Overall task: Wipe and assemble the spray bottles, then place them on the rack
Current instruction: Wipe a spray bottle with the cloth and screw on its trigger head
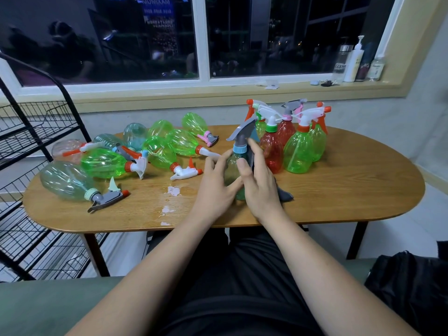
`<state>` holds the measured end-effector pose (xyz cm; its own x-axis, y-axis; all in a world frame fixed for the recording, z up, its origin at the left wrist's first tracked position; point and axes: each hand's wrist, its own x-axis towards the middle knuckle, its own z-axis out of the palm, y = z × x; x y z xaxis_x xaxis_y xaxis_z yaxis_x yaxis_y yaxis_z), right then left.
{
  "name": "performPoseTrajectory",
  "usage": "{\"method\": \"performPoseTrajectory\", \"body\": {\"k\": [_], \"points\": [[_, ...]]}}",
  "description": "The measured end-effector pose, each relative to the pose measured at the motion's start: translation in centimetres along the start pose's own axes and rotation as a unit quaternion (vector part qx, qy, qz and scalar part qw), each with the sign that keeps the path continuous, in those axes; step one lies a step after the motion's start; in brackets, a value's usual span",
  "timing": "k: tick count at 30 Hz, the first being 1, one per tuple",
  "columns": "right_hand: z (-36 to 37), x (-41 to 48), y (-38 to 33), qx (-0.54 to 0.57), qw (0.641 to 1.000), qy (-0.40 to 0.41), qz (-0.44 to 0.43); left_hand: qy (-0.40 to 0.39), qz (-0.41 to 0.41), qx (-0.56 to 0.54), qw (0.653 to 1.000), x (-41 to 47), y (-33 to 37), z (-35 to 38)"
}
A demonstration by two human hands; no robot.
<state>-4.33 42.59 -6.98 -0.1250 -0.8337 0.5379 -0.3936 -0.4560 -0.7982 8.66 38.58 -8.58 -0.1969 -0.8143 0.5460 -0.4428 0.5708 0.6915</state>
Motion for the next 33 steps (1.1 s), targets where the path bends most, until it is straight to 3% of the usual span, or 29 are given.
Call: {"method": "performPoseTrajectory", "body": {"k": [4,10,17,23,27,33], "points": [[-0.1,0.2,0.0,-0.015,1.0,-0.001,0.019,0.011,-0.002,-0.003,1.0,0.2,-0.4,0.0],[-0.4,1.4,1.1,0.039,0.989,0.014,0.14,0.008,-0.027,-0.023,0.999,0.2,-0.7,0.1],[-0.1,0.5,0.8,0.069,0.993,0.052,0.08,-0.035,-0.015,-0.053,0.998,0.3,-0.2,0.4],[-0.7,0.2,-0.4,0.155,0.984,0.057,0.066,-0.02,-0.019,-0.011,1.0,0.1,-0.7,0.5],[-0.5,-0.1,-0.6,0.107,0.992,0.057,0.031,-0.009,-0.014,0.004,1.0,0.2,-0.9,0.5],[-0.1,0.4,0.0,0.028,0.997,0.05,0.049,-0.009,-0.019,-0.002,1.0,0.2,-0.8,0.2]]}}
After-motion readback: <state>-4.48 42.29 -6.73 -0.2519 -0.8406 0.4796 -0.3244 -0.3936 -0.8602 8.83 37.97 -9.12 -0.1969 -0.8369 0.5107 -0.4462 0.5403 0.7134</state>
